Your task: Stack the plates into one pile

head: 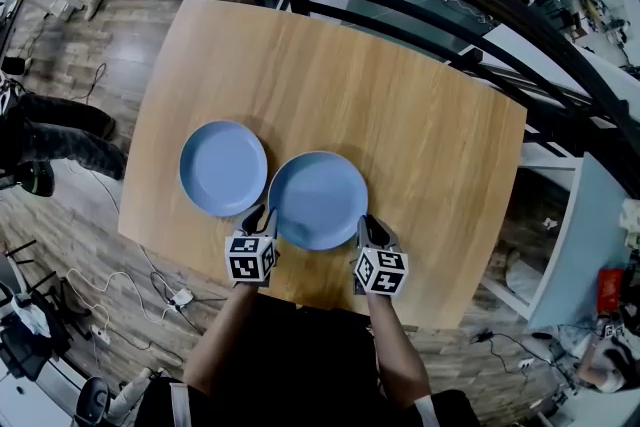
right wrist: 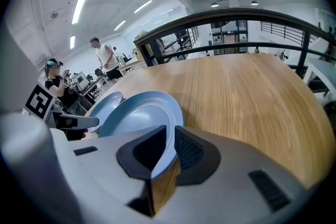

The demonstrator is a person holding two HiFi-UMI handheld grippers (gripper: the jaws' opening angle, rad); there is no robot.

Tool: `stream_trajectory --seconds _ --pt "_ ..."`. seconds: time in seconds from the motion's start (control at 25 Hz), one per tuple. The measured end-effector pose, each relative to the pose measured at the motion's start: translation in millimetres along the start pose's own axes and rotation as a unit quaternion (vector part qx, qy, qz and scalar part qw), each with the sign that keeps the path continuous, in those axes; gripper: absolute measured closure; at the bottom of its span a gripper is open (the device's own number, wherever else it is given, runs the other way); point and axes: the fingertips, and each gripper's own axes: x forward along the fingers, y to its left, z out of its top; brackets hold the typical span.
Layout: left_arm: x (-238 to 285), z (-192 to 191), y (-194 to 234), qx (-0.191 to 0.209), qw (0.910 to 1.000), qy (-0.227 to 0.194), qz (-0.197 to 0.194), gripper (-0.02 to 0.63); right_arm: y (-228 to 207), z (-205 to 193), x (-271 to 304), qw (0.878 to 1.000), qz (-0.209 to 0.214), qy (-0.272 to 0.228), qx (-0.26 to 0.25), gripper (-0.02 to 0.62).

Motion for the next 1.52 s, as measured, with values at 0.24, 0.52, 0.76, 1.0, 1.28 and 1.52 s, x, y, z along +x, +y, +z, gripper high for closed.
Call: stream_trajectory --seconds 0.24,0.52,0.76,1.0,1.28,1.52 --pt "-9.9 4.7 -8.0 0.006 0.9998 -0.016 -0.007 0.538 5.5 0.9 -8.6 1.0 0.007 -0.014 -0.005 0.549" --pt "-23.9 11.4 -24.6 0.015 0.9991 -0.034 -0.023 0.577 11.9 5.1 -18.0 0.999 0.02 -0.029 -0.016 0.554" --pt "-36.7 18.3 -40.1 0.019 0.998 -0.048 -0.038 0.583 19.1 8.9 -23.7 0.998 0.036 -0.039 -0.014 0.554" --pt "-47.4 24.4 -48.8 0.03 0.9966 -0.061 -0.048 0.583 30.9 7.7 -27.5 0.998 0.048 -0.042 -0.02 0.554" --pt "-56.4 30.7 -40.4 0.041 0.9942 -0.077 -0.064 0.583 55.7 14.7 -32.2 0.996 0.055 -0.067 -0.032 0.554" --pt "-76.5 35.8 -14.1 0.05 0.9923 -0.084 -0.077 0.583 88.1 19.2 -42.5 0.994 0.044 -0.092 -0.029 0.554"
